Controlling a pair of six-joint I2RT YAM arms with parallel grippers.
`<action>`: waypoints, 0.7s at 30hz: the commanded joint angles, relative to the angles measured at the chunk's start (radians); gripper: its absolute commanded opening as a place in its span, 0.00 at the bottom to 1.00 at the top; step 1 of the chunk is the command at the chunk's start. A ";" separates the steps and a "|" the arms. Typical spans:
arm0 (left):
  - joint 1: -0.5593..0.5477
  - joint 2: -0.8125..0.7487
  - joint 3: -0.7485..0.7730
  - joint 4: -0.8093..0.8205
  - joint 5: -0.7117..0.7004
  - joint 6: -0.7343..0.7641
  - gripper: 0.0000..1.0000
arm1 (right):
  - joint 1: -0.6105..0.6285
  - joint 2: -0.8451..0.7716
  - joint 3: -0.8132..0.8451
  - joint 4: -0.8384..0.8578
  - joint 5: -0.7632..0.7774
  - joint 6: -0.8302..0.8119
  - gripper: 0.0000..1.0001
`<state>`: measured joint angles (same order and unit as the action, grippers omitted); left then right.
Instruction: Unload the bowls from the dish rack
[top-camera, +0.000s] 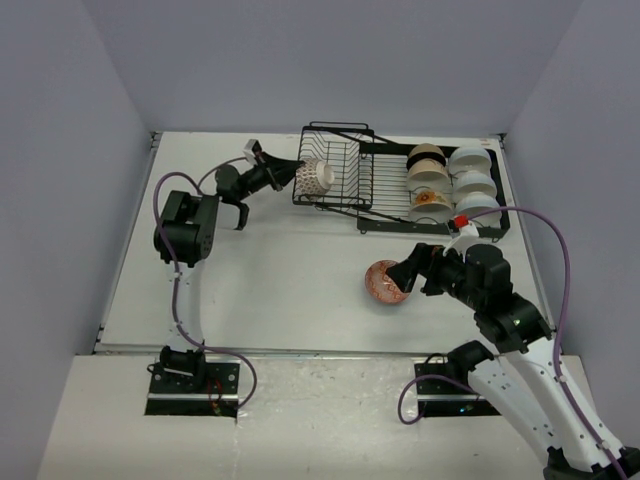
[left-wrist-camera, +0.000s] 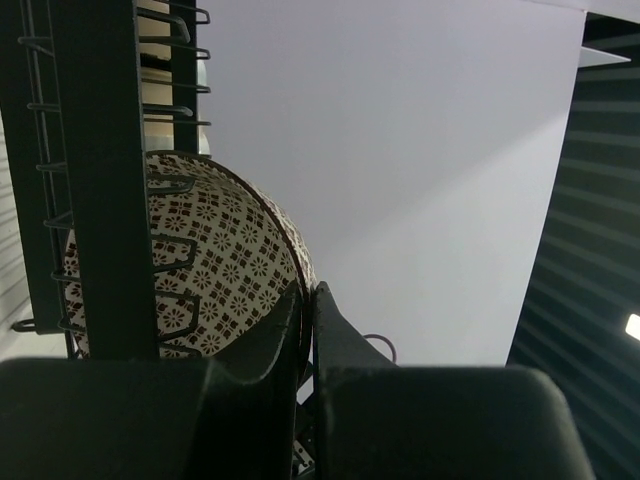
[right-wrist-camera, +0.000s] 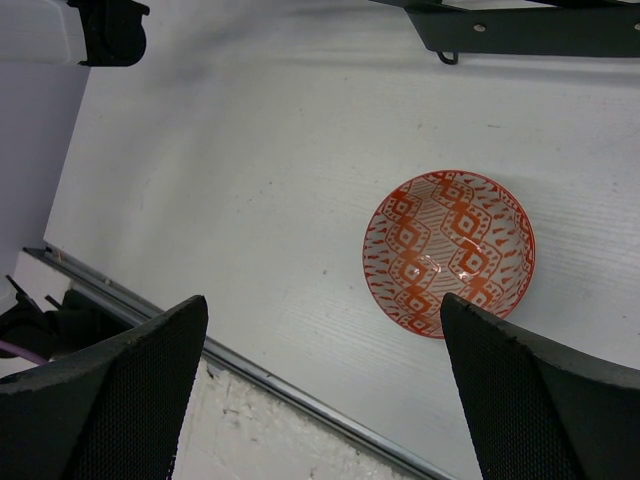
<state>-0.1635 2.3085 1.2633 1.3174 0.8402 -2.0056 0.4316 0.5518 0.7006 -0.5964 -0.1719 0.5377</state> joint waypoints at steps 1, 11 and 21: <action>-0.013 0.012 0.036 0.516 -0.019 -0.111 0.00 | 0.001 0.007 -0.003 0.026 -0.009 -0.019 0.99; -0.034 -0.006 0.070 0.534 -0.059 -0.148 0.00 | 0.002 -0.003 -0.006 0.029 -0.003 -0.022 0.99; -0.070 -0.015 0.202 0.529 -0.061 -0.154 0.00 | 0.002 -0.023 -0.007 0.026 0.003 -0.021 0.99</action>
<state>-0.2241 2.3161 1.3975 1.2922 0.8024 -1.9972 0.4316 0.5426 0.7002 -0.5964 -0.1715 0.5331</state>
